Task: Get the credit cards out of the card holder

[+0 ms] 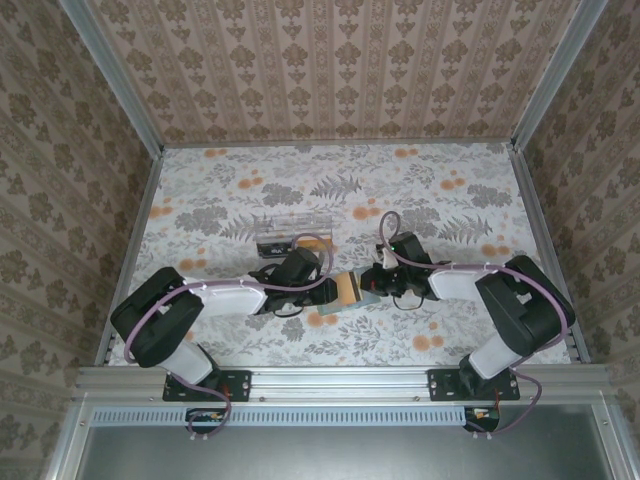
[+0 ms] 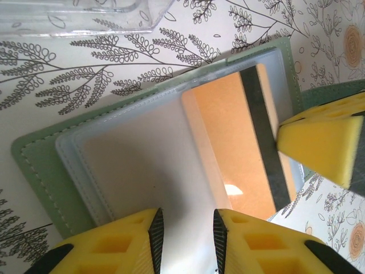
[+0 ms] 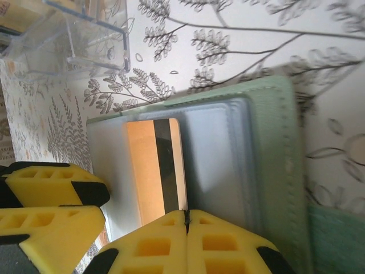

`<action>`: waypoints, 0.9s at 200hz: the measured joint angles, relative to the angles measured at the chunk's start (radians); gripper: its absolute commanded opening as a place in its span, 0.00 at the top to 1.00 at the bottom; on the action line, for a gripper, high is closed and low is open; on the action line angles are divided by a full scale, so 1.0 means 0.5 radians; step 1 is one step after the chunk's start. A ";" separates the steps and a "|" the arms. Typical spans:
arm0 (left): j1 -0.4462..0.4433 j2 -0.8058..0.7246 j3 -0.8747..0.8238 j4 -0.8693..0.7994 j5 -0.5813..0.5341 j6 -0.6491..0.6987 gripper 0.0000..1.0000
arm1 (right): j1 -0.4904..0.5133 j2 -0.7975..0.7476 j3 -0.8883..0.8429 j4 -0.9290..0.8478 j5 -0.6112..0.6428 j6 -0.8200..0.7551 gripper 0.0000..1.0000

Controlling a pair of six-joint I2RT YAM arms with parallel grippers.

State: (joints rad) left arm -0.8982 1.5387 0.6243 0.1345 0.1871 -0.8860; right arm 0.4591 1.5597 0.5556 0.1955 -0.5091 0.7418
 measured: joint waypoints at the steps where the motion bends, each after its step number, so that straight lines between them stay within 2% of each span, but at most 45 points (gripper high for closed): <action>1: 0.000 0.000 0.000 0.000 0.000 0.000 0.68 | -0.002 -0.002 -0.001 -0.001 0.000 -0.001 1.00; 48: 0.000 0.000 0.000 0.001 0.000 0.000 0.68 | -0.137 -0.246 -0.067 -0.117 0.014 -0.056 1.00; 80: 0.000 -0.021 -0.001 -0.005 -0.002 0.000 0.67 | -0.211 -0.552 -0.074 -0.325 0.093 -0.121 1.00; 110: 0.000 -0.183 0.000 -0.080 -0.025 0.009 0.60 | -0.217 -0.871 -0.053 -0.571 0.214 -0.236 1.00; 119: 0.000 -0.271 0.001 -0.112 -0.056 0.018 0.54 | -0.216 -0.929 -0.028 -0.642 0.240 -0.276 1.00; 140: 0.001 -0.525 0.008 -0.223 -0.159 0.050 0.31 | -0.209 -1.005 0.063 -0.764 0.301 -0.367 1.00; 157: 0.005 -0.760 0.011 -0.332 -0.271 0.069 0.18 | -0.174 -1.005 0.168 -0.838 0.360 -0.433 1.00; 180: 0.035 -1.127 0.009 -0.529 -0.446 0.101 0.06 | -0.042 -0.946 0.343 -0.896 0.438 -0.571 1.00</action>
State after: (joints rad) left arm -0.8806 0.9752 0.6289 -0.1299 -0.0360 -0.8356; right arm 0.4381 1.0866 0.7269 -0.2527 -0.2901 0.4564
